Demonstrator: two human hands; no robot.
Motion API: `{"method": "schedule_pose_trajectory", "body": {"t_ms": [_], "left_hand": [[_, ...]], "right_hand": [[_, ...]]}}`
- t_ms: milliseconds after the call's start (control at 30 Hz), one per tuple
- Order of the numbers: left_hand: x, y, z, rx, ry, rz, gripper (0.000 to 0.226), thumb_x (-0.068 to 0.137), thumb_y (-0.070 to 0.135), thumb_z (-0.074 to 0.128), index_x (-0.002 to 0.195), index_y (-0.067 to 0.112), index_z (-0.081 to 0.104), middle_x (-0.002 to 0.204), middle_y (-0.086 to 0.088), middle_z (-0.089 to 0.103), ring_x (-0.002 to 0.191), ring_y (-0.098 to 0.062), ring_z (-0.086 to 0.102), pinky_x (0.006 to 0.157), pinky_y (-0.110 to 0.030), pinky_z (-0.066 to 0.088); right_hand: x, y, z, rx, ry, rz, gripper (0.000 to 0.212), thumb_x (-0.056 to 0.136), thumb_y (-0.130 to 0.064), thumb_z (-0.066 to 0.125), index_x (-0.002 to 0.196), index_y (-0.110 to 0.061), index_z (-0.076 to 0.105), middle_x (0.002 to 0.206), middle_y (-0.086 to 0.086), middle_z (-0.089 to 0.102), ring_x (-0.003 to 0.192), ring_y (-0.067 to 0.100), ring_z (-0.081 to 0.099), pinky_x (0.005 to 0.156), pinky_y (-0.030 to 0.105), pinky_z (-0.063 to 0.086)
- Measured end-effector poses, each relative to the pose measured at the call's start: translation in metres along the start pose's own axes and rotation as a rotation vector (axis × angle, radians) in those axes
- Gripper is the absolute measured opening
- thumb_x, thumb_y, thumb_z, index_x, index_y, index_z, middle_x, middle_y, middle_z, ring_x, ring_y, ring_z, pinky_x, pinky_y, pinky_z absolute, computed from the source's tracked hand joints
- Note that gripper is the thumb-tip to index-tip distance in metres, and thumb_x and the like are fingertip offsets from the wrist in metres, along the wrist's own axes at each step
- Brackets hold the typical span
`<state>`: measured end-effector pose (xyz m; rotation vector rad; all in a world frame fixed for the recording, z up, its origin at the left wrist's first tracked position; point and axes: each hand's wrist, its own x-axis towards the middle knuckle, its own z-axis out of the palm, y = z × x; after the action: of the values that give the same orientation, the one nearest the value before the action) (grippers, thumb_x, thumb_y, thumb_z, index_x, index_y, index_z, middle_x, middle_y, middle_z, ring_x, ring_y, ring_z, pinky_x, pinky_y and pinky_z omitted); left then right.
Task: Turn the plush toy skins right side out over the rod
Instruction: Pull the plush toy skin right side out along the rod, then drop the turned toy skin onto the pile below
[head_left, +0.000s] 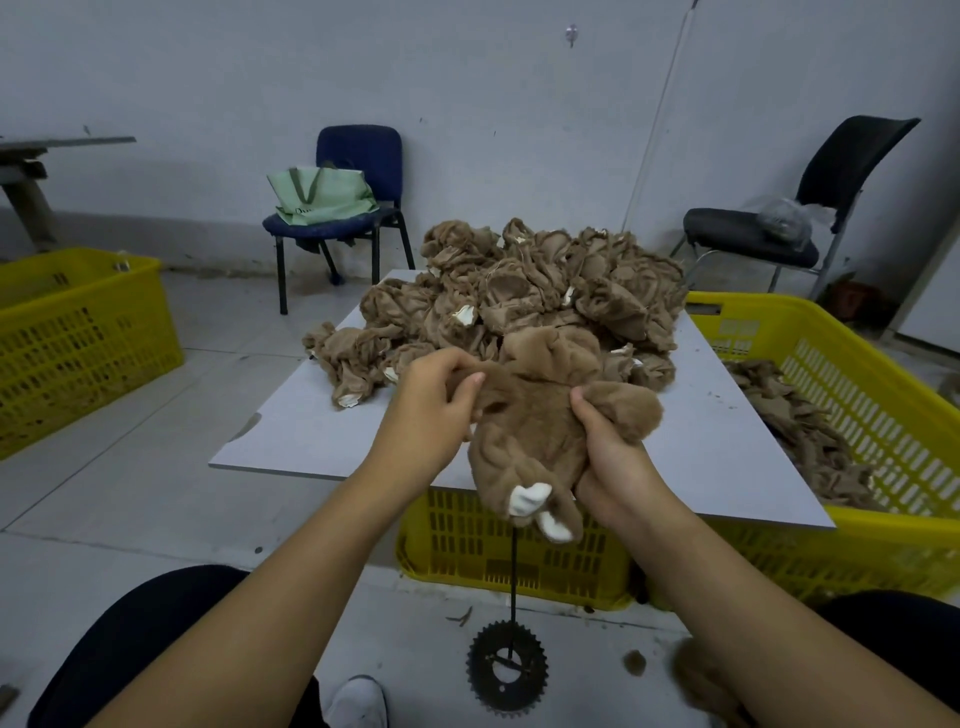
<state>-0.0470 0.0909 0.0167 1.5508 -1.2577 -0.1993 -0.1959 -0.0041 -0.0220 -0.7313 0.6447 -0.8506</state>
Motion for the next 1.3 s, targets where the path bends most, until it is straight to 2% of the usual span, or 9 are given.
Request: {"method": "schedule_pose_trajectory", "body": {"t_ms": [167,300,500,633,767,867,933,1067,1300], "left_hand": [[0.005,0.002,0.008,-0.119,0.043,-0.028,0.011,0.099,0.013,0.061,0.099,0.023,0.064,0.094,0.003,0.066,0.064,0.001,0.061,0.055,-0.021,0.049],[0.01,-0.009,0.012,-0.147,-0.217,-0.25,0.054,0.083,0.032,0.082,0.126,0.031,0.05,0.125,0.002,0.056,0.106,-0.007,0.062,0.085,-0.026,0.057],[0.013,-0.003,0.031,-0.294,-0.059,-0.194,0.021,0.088,-0.008,0.068,0.1,0.008,0.069,0.091,-0.006,0.074,0.087,-0.017,0.071,0.073,-0.029,0.059],[0.02,0.0,0.025,-0.517,0.147,-0.319,0.013,0.088,-0.003,0.069,0.087,0.01,0.072,0.074,0.003,0.075,0.073,-0.011,0.073,0.06,-0.021,0.056],[0.028,0.005,0.015,-0.844,0.508,-0.418,0.009,0.089,0.003,0.069,0.088,0.011,0.07,0.075,0.002,0.075,0.073,-0.013,0.073,0.063,-0.026,0.058],[0.031,0.01,0.01,-0.895,0.653,-0.426,0.006,0.091,0.006,0.069,0.091,0.012,0.069,0.077,0.003,0.075,0.075,-0.012,0.073,0.069,-0.03,0.057],[0.03,0.018,0.011,-0.97,0.518,-0.407,0.01,0.093,0.012,0.068,0.103,0.008,0.069,0.091,-0.004,0.077,0.086,-0.018,0.075,0.074,-0.035,0.06],[0.032,0.03,0.007,-0.99,-0.13,-0.238,0.064,0.098,0.052,0.048,0.136,0.002,0.054,0.127,-0.023,0.065,0.121,-0.03,0.063,0.103,-0.039,0.051],[0.061,-0.013,-0.014,-0.419,0.052,-0.512,0.038,0.104,0.031,0.053,0.113,-0.003,0.065,0.095,-0.017,0.076,0.094,-0.03,0.073,0.085,-0.034,0.059]], "right_hand": [[-0.004,0.002,-0.002,-0.01,-0.086,0.013,0.036,0.102,-0.028,0.054,0.131,-0.006,0.058,0.119,0.015,0.071,0.109,0.029,0.07,0.08,0.039,0.061],[-0.01,-0.005,0.0,-0.069,-0.237,0.019,0.035,0.102,-0.026,0.052,0.132,-0.007,0.057,0.125,0.013,0.069,0.116,0.025,0.067,0.09,0.038,0.058],[-0.015,-0.01,0.002,0.056,-0.469,0.038,0.041,0.107,-0.028,0.035,0.136,-0.007,0.054,0.138,0.016,0.059,0.131,0.027,0.055,0.111,0.045,0.04],[-0.015,-0.008,0.002,0.031,-0.407,0.017,0.049,0.106,-0.036,0.027,0.137,-0.01,0.055,0.137,0.013,0.062,0.129,0.026,0.057,0.106,0.045,0.045],[-0.016,0.0,0.001,-0.258,-0.042,-0.03,0.059,0.107,-0.05,0.023,0.116,-0.014,0.068,0.109,0.007,0.075,0.102,0.021,0.072,0.076,0.036,0.058],[-0.017,0.014,-0.006,-0.42,0.168,0.164,0.04,0.108,-0.031,0.036,0.107,-0.006,0.067,0.09,0.009,0.076,0.08,0.021,0.069,0.064,0.03,0.052],[-0.021,0.024,-0.008,-0.508,0.139,0.368,0.028,0.104,-0.018,0.042,0.107,-0.003,0.066,0.086,0.009,0.075,0.071,0.019,0.065,0.061,0.028,0.049],[-0.029,0.04,-0.001,-0.719,-0.158,0.547,0.031,0.104,-0.025,0.045,0.108,-0.005,0.069,0.087,0.007,0.076,0.077,0.018,0.066,0.068,0.028,0.051],[-0.027,0.059,0.012,-0.74,-0.348,0.541,0.036,0.105,-0.036,0.043,0.109,-0.009,0.067,0.09,0.006,0.075,0.079,0.016,0.069,0.069,0.028,0.054]]}}
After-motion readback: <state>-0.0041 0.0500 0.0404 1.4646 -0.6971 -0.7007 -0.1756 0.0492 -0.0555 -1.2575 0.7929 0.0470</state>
